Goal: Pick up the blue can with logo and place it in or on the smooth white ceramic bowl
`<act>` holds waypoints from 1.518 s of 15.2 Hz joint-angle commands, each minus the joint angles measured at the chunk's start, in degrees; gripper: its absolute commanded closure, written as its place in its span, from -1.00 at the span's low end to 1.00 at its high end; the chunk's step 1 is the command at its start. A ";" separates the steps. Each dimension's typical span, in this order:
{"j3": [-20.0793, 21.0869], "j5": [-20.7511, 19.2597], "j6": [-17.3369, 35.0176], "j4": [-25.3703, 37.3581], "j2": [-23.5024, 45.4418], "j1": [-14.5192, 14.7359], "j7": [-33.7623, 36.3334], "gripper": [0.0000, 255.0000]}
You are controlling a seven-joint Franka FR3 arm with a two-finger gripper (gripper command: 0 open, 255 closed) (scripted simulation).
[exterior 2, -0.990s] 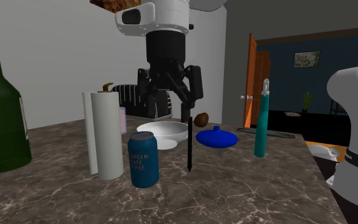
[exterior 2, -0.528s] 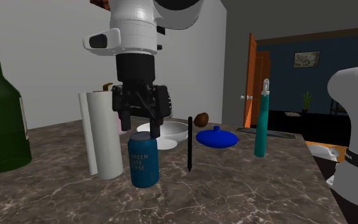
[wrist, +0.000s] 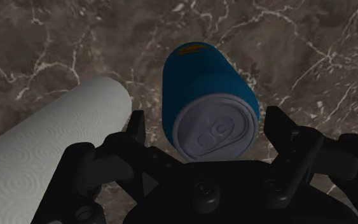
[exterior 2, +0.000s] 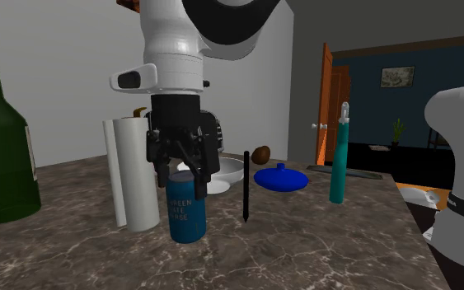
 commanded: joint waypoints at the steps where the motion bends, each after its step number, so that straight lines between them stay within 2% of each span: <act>1: 0.02 0.03 0.11 -0.06 0.03 0.02 0.01 -1.00; 5: 0.02 0.02 0.10 -0.05 0.04 0.01 0.01 -1.00; 6: 0.02 0.02 0.10 -0.05 0.04 0.01 0.01 1.00; 15: 0.02 0.03 0.11 -0.06 0.04 0.02 0.01 1.00; 23: -0.65 -1.30 -4.98 2.95 -2.28 0.31 0.85 1.00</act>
